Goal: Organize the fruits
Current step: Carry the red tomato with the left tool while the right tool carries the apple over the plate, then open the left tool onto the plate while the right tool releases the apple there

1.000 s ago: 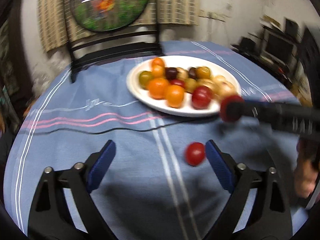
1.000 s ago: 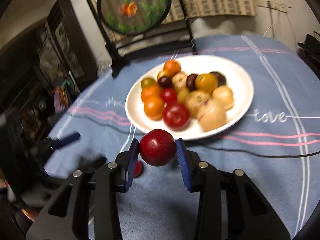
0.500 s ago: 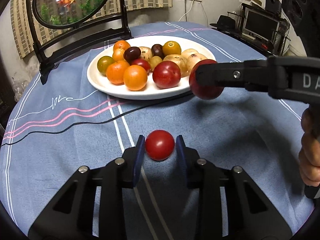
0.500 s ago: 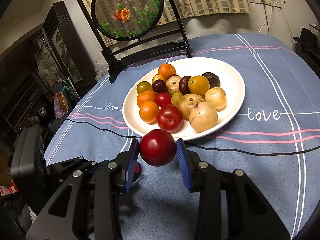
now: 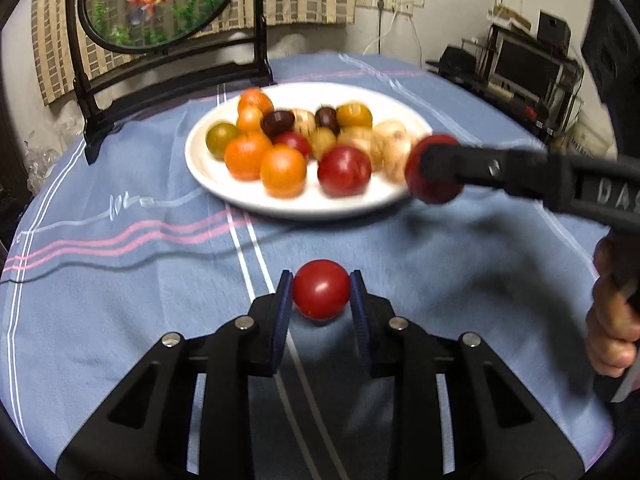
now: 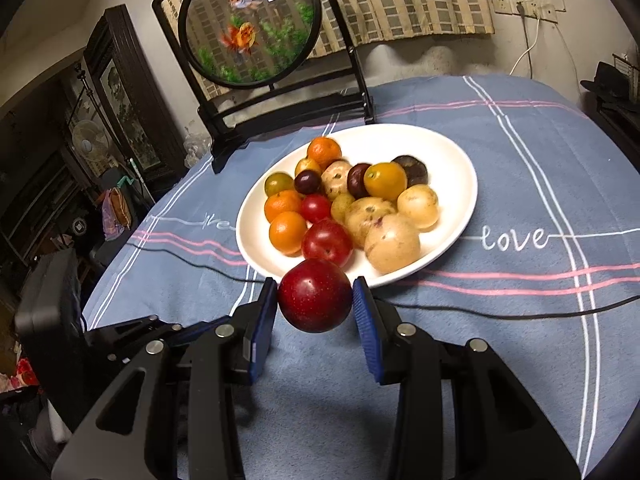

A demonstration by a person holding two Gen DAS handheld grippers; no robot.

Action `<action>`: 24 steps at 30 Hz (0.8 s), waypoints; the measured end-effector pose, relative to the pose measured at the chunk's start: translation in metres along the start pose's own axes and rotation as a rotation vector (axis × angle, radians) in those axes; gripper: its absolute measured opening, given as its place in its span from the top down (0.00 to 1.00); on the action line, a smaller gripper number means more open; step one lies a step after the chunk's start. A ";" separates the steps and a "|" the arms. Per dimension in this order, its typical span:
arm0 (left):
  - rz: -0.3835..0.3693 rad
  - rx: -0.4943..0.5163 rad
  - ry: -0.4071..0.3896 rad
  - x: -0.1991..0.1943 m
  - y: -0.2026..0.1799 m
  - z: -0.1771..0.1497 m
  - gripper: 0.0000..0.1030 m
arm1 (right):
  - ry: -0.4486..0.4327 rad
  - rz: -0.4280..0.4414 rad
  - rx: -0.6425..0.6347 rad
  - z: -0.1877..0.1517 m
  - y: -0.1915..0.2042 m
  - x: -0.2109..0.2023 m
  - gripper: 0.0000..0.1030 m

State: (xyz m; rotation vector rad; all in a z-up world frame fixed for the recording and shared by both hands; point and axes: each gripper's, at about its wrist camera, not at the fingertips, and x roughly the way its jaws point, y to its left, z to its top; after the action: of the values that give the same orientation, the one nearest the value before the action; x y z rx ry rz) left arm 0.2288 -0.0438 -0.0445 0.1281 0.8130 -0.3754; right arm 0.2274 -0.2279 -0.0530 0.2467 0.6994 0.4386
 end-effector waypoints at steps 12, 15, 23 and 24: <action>0.023 -0.053 -0.089 0.035 0.028 0.115 0.72 | -0.067 -0.093 -0.068 0.069 -0.019 0.032 0.62; 0.050 -0.069 -0.078 0.057 0.039 0.133 0.72 | -0.056 -0.098 -0.072 0.079 -0.023 0.052 0.62; 0.077 -0.127 -0.032 0.088 0.058 0.147 0.52 | -0.042 -0.096 -0.094 0.088 -0.025 0.079 0.57; 0.091 -0.143 -0.033 0.085 0.060 0.146 0.15 | -0.051 -0.083 -0.093 0.088 -0.025 0.075 0.47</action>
State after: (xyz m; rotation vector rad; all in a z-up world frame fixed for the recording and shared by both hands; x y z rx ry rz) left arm 0.4044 -0.0493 -0.0081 0.0252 0.7956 -0.2327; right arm 0.3446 -0.2210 -0.0385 0.1402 0.6353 0.3835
